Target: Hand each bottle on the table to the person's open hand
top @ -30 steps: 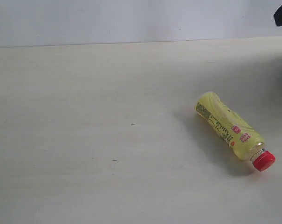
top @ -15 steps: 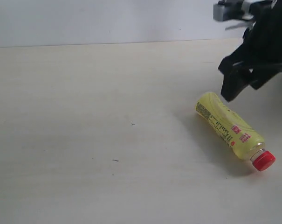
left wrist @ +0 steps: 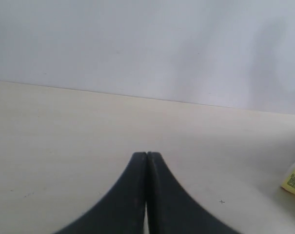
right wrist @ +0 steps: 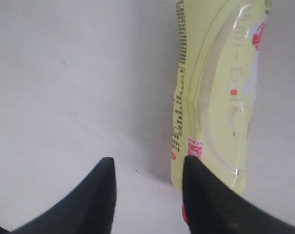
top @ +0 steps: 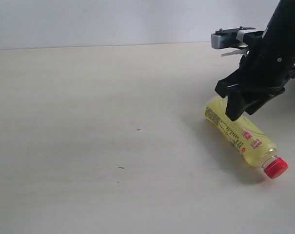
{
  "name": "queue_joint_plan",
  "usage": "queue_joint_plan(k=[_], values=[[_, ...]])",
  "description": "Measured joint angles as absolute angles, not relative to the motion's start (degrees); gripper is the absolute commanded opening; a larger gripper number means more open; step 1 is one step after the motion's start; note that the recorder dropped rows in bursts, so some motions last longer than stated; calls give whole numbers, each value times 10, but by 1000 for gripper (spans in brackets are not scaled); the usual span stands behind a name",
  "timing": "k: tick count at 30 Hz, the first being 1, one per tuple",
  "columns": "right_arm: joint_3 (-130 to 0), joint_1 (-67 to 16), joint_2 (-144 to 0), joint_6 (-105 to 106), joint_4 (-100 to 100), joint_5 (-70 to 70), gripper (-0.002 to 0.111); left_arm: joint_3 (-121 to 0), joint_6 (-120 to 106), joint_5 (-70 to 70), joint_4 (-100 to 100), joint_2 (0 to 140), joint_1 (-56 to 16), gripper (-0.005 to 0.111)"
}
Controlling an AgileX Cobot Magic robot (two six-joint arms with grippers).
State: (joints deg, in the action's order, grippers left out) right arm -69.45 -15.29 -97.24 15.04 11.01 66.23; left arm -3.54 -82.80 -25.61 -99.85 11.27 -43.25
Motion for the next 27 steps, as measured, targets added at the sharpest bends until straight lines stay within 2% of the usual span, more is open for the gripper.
queue_joint_plan(k=[1,3,9,11,18,27], values=[[-695,-153,-964,150,111,662,27,-35,-828,-256,-999,113,-432,1],[-695,-153,-936,149,112,659,29,-35,-828,-256,-999,113,-432,1],[-695,-153,-902,148,112,654,71,-35,-828,-256,-999,113,-432,1],[-686,-153,-902,150,112,640,77,-35,-828,-256,-999,113,-432,1],[-631,-153,-924,161,97,572,77,-35,-828,-256,-999,113,-432,1],[-628,-153,-1012,158,78,533,77,-35,-828,-256,-999,113,-432,1]])
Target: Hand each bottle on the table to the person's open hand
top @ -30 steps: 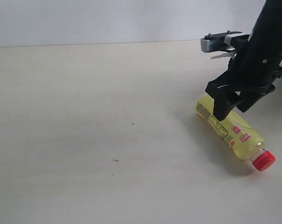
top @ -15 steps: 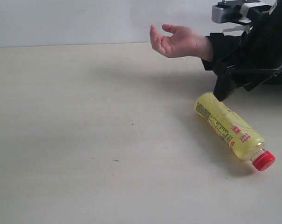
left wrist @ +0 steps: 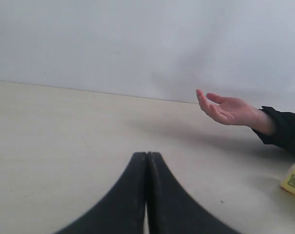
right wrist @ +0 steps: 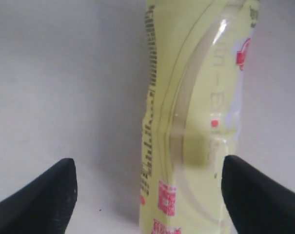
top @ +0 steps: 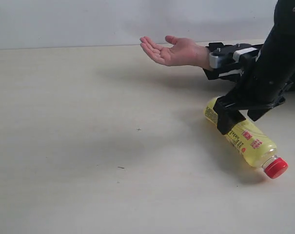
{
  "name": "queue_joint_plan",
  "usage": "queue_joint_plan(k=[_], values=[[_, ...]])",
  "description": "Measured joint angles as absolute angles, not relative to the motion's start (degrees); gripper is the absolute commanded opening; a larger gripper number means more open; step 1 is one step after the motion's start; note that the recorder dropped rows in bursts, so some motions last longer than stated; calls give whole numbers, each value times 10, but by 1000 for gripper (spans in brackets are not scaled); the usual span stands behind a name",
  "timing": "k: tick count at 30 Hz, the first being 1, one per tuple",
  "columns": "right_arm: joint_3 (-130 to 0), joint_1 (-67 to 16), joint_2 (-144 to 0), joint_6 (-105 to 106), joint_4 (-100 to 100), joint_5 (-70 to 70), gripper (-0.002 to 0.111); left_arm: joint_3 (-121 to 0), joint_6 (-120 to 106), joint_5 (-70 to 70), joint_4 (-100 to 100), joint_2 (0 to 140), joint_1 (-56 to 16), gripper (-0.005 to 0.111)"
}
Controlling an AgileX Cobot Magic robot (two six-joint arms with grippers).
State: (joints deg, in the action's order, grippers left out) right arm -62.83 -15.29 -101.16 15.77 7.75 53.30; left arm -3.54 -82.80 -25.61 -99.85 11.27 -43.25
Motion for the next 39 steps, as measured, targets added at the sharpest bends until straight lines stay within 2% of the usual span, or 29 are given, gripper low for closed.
queue_joint_plan(k=[8,19,20,22,23,24,26,30,39], values=[[-626,-153,-1053,82,-19,481,77,-35,-828,-256,-999,113,-432,1],[-626,-153,-1109,77,-26,472,76,-35,-828,-256,-999,113,-432,1],[-626,-153,-1110,77,-22,472,74,-35,-828,-256,-999,113,-432,1],[-626,-153,-1110,77,-15,471,57,-35,-828,-256,-999,113,-432,1],[-626,-153,-1110,77,-12,471,40,-35,-828,-256,-999,113,-432,1],[-626,-153,-1110,77,-8,471,19,-35,-828,-256,-999,113,-432,1],[-626,-153,-1110,76,0,471,0,-35,-828,-256,-999,113,-432,1],[-634,-153,-1110,76,14,488,0,-35,-828,-256,-999,113,-432,1],[-792,-153,-1068,73,31,607,0,-35,-828,-256,-999,113,-432,1]])
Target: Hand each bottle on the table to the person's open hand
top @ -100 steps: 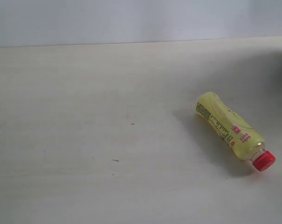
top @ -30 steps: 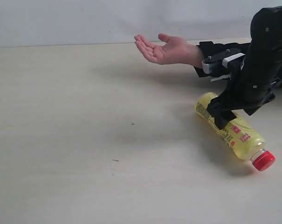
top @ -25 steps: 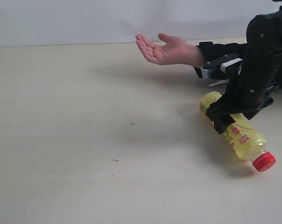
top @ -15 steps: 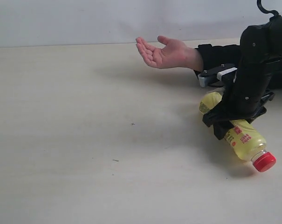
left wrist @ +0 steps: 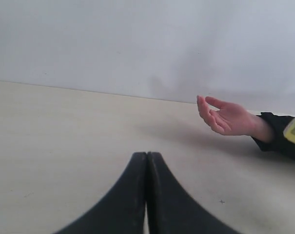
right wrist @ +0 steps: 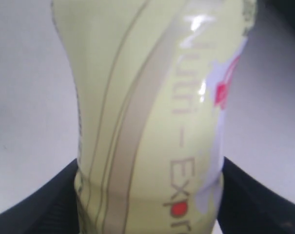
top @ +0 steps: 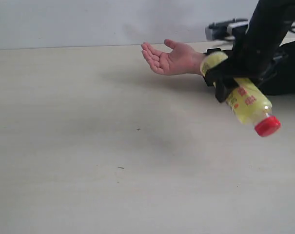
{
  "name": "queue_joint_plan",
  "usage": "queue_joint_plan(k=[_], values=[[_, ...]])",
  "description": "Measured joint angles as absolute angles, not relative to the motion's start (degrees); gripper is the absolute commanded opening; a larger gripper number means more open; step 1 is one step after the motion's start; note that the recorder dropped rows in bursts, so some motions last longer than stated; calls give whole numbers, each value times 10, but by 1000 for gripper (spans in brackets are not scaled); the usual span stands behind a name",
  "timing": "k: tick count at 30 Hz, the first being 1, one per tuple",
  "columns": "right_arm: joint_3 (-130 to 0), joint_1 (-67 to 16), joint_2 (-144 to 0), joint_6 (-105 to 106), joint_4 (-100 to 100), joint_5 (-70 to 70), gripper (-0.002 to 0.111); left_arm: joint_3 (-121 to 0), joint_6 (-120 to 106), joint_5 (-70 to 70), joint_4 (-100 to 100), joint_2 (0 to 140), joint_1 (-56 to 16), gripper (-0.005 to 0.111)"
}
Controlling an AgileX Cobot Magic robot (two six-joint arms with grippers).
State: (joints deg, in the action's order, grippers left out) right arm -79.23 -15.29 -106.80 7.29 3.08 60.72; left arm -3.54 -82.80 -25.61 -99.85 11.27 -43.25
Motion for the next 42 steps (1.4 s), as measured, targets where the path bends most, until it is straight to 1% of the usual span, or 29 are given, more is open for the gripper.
queue_joint_plan(k=[3,7,12,16,21,30,33,36,40,42], values=[[-864,-153,-1065,61,44,616,0,-35,-828,-256,-999,113,-432,1],[-963,-153,-1097,49,86,625,0,-35,-828,-256,-999,113,-432,1],[-1078,-153,-1175,44,181,631,0,-35,-828,-256,-999,113,-432,1],[-1148,-153,-1244,24,204,632,0,-35,-828,-256,-999,113,-432,1],[-1196,-153,-1309,13,206,626,0,-35,-828,-256,-999,113,-432,1],[-1205,-153,-1352,0,208,541,1,-35,-828,-256,-999,113,-432,1],[-1205,-153,-1357,0,209,528,11,-35,-828,-256,-999,113,-432,1],[-1205,-153,-1358,0,209,519,28,-35,-828,-256,-999,113,-432,1],[-1205,-153,-1359,0,210,501,61,-35,-828,-256,-999,113,-432,1],[-1205,-153,-1359,0,210,497,72,-35,-828,-256,-999,113,-432,1]])
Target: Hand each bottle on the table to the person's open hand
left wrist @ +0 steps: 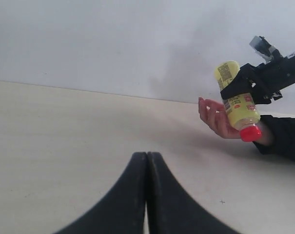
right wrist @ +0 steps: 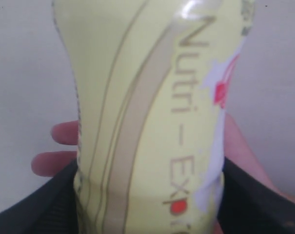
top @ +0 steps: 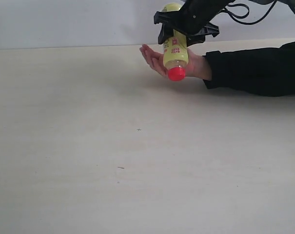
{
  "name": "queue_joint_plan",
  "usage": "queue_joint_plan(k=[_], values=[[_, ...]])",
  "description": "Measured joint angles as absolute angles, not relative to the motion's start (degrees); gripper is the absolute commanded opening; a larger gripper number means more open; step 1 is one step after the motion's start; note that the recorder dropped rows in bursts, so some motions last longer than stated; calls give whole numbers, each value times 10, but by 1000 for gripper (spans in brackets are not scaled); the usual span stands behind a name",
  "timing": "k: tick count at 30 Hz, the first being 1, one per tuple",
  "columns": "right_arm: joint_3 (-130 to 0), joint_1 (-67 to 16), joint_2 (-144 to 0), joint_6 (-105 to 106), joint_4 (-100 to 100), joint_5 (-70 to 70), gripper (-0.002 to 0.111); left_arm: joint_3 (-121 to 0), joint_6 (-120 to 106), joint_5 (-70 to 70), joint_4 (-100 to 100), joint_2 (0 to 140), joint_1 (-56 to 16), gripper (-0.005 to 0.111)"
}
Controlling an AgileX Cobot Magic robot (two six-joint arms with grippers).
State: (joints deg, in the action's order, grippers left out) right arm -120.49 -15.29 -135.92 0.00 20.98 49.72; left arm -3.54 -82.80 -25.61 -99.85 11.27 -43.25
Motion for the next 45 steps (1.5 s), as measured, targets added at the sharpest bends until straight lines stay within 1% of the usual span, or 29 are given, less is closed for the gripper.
queue_joint_plan(k=[2,8,13,19,21,22,25,27,33,39,42,45], values=[[-1205,-153,-1359,0,211,494,76,-35,-828,-256,-999,113,-432,1],[-1206,-153,-1359,9,212,488,81,-35,-828,-256,-999,113,-432,1],[-1206,-153,-1354,25,219,484,81,-35,-828,-256,-999,113,-432,1],[-1206,-153,-1315,37,219,485,80,-35,-828,-256,-999,113,-432,1],[-1206,-153,-1295,45,219,491,75,-35,-828,-256,-999,113,-432,1],[-1206,-153,-1284,49,219,499,71,-35,-828,-256,-999,113,-432,1],[-1206,-153,-1255,53,212,521,51,-35,-828,-256,-999,113,-432,1],[-1206,-153,-1238,53,199,541,37,-35,-828,-256,-999,113,-432,1],[-1206,-153,-1209,50,144,611,0,-35,-828,-256,-999,113,-432,1],[-1206,-153,-1174,53,121,687,0,-35,-828,-256,-999,113,-432,1],[-1203,-153,-1150,53,119,694,0,-35,-828,-256,-999,113,-432,1],[-1166,-153,-1107,53,119,689,0,-35,-828,-256,-999,113,-432,1]])
